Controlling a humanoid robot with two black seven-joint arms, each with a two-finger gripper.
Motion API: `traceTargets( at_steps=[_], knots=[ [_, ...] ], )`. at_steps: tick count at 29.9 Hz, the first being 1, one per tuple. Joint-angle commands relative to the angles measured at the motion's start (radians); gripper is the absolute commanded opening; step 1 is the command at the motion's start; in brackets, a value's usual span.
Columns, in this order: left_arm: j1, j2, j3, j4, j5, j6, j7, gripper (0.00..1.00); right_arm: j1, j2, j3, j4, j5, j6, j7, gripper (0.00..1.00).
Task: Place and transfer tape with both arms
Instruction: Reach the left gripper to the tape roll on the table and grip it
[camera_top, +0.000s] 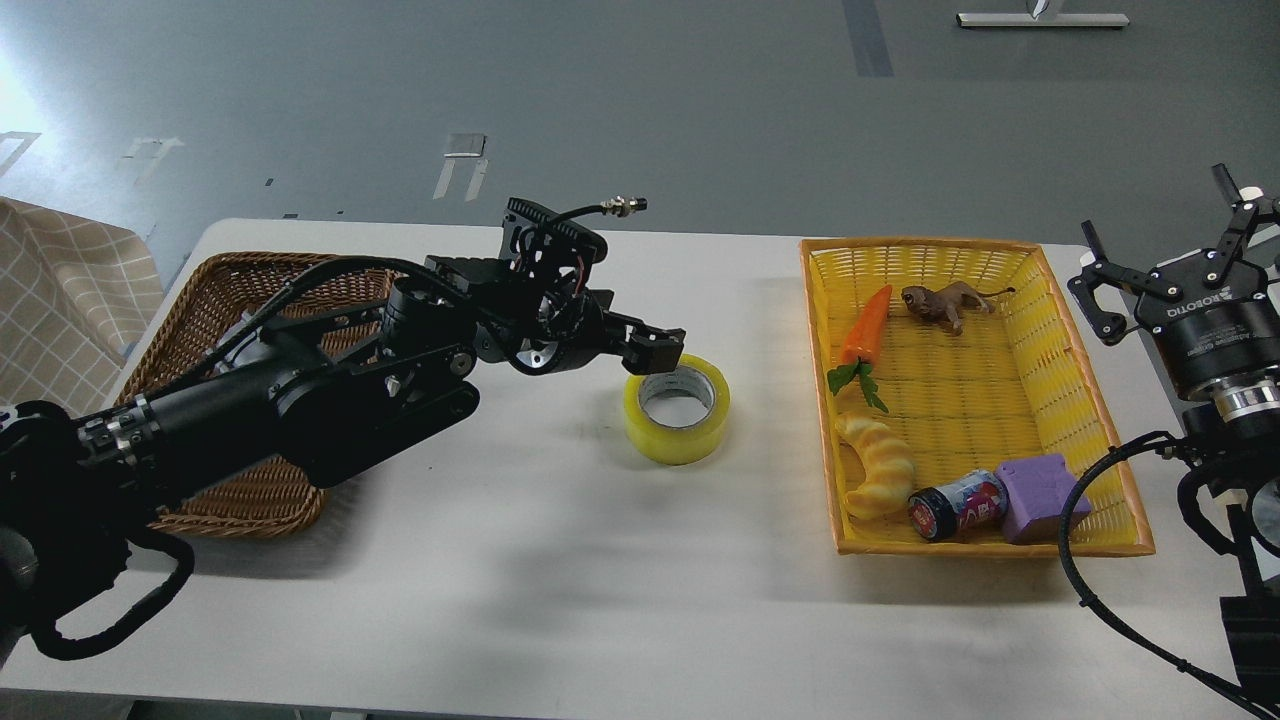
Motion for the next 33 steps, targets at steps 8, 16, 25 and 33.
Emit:
traceTargets(
  at_steps=[8, 16, 25, 33],
  knots=[
    [0.005, -0.048, 0.025, 0.091, -0.007, -0.002, 0.000, 0.98, -0.010, 0.000, -0.002, 0.000, 0.000, 0.000, -0.001, 1.00],
    [0.005, -0.089, 0.026, 0.120, -0.026, -0.002, 0.000, 0.98, -0.014, 0.000, -0.004, 0.000, 0.000, 0.000, -0.001, 1.00],
    [0.006, -0.129, 0.026, 0.199, -0.024, -0.002, 0.006, 0.98, -0.016, 0.002, -0.004, 0.000, 0.000, 0.000, -0.001, 1.00],
    [0.008, -0.146, 0.028, 0.219, -0.026, -0.002, 0.011, 0.98, -0.023, 0.002, -0.004, -0.008, 0.000, 0.000, -0.001, 1.00]
  ],
)
